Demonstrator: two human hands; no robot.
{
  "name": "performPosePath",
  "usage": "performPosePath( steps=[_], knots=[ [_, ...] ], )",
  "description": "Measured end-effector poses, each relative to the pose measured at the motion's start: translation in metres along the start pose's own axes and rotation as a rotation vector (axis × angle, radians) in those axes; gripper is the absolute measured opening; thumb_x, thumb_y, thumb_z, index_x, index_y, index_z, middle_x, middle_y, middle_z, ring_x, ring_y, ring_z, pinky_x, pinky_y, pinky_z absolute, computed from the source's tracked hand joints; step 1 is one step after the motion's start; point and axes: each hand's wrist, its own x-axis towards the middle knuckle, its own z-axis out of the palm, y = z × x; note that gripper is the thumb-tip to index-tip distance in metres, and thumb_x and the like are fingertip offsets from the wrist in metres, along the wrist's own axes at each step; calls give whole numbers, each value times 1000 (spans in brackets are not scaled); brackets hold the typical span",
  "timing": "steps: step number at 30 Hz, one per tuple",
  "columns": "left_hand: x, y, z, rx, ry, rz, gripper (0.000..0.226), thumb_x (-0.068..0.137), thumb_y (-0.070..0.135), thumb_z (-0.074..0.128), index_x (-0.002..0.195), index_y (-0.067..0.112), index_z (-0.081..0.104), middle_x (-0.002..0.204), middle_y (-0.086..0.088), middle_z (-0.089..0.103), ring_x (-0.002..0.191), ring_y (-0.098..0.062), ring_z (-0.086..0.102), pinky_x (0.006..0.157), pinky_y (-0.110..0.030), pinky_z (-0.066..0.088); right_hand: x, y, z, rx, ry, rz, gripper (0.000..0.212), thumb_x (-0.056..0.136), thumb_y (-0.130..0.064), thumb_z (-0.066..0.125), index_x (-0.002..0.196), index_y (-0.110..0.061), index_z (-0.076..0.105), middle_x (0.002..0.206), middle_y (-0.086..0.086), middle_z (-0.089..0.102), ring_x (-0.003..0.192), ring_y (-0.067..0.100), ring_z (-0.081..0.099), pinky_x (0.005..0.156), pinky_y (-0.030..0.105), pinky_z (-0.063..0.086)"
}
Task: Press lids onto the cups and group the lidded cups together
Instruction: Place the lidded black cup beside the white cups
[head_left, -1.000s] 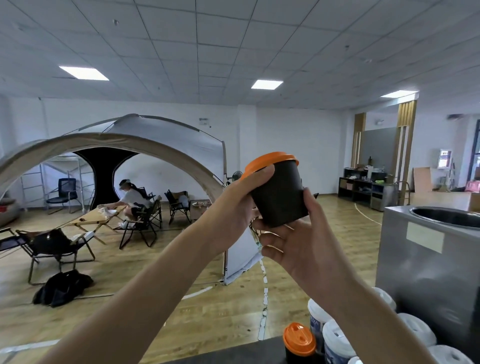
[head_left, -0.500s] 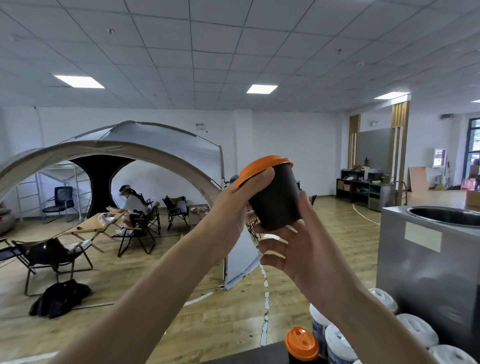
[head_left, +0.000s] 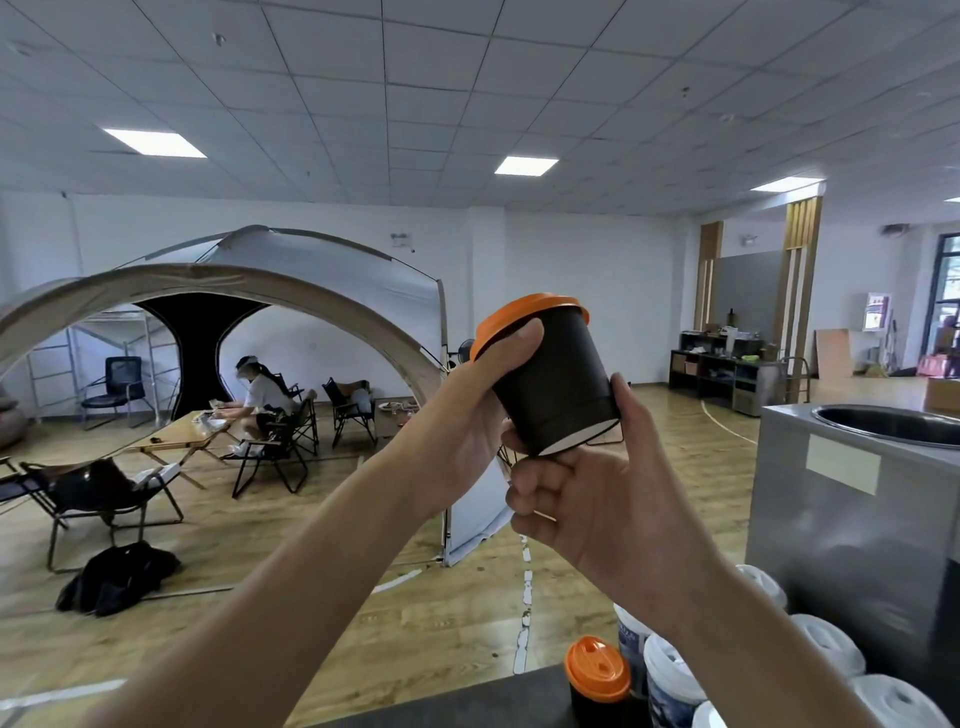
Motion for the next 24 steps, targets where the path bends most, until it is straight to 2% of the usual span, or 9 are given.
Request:
performPosePath(
  steps=[4, 7, 10, 13, 15, 18, 20, 22, 24],
  knots=[
    [1, -4, 0, 43, 9, 6, 66, 79, 48, 65, 137, 16, 57, 129, -8, 71, 123, -27, 66, 105, -47, 51, 2, 6, -5, -39, 6, -89, 84, 86, -74, 46, 123, -1, 65, 96, 18, 69, 73, 24, 65, 65, 32, 57],
    [5, -7, -3, 111, 18, 54, 63, 82, 46, 67, 136, 15, 58, 129, -7, 71, 121, -21, 67, 103, -41, 51, 5, 7, -6, -92, 91, -165, 75, 85, -65, 55, 125, -2, 61, 86, 14, 65, 69, 20, 62, 62, 30, 56],
    [4, -12, -3, 109, 7, 66, 61, 86, 45, 68, 137, 14, 58, 130, -9, 70, 124, -23, 65, 106, -41, 50, 4, 7, -8, -49, 86, -89, 75, 84, -67, 47, 114, 0, 64, 74, 11, 61, 64, 20, 58, 60, 28, 54],
    [-1, -27, -5, 99, 42, 69, 52, 85, 44, 69, 130, 21, 60, 125, -8, 72, 119, -21, 67, 105, -42, 51, 1, 11, -14, -73, 160, -111, 74, 83, -64, 52, 121, -1, 62, 71, 7, 56, 63, 19, 55, 60, 29, 54],
    [-10, -50, -6, 1, 96, 42, 42, 85, 41, 68, 123, 24, 62, 121, -8, 73, 118, -20, 68, 106, -41, 50, -1, 18, -21, -247, 315, -187, 69, 76, -63, 62, 122, -11, 59, 66, 1, 51, 59, 16, 51, 60, 32, 53],
    [-34, -104, -6, -327, 204, -88, 54, 81, 42, 70, 130, 20, 62, 122, -9, 74, 125, -24, 65, 107, -43, 47, -7, 37, -34, -658, 523, -229, 67, 68, -67, 71, 113, -18, 60, 61, -11, 59, 56, 10, 56, 62, 34, 55],
    [-54, -146, -1, -547, 229, -166, 66, 82, 48, 72, 139, 16, 61, 134, -11, 69, 132, -28, 59, 108, -40, 45, -12, 56, -44, -938, 586, -256, 54, 71, -66, 75, 103, -24, 62, 72, -13, 68, 61, 5, 64, 62, 26, 55],
    [-76, -182, 8, -735, 274, -239, 66, 90, 56, 65, 141, 14, 62, 138, -11, 65, 129, -28, 58, 102, -36, 47, -18, 79, -55, -1218, 615, -259, 48, 71, -64, 78, 99, -28, 61, 81, -14, 69, 73, 0, 64, 62, 12, 48],
    [-95, -213, 17, -915, 302, -335, 65, 93, 58, 57, 141, 14, 63, 138, -10, 66, 129, -27, 60, 104, -36, 47, -23, 106, -67, -1404, 585, -222, 52, 67, -67, 75, 100, -31, 60, 86, -15, 68, 80, 5, 64, 68, 17, 49]
  ],
)
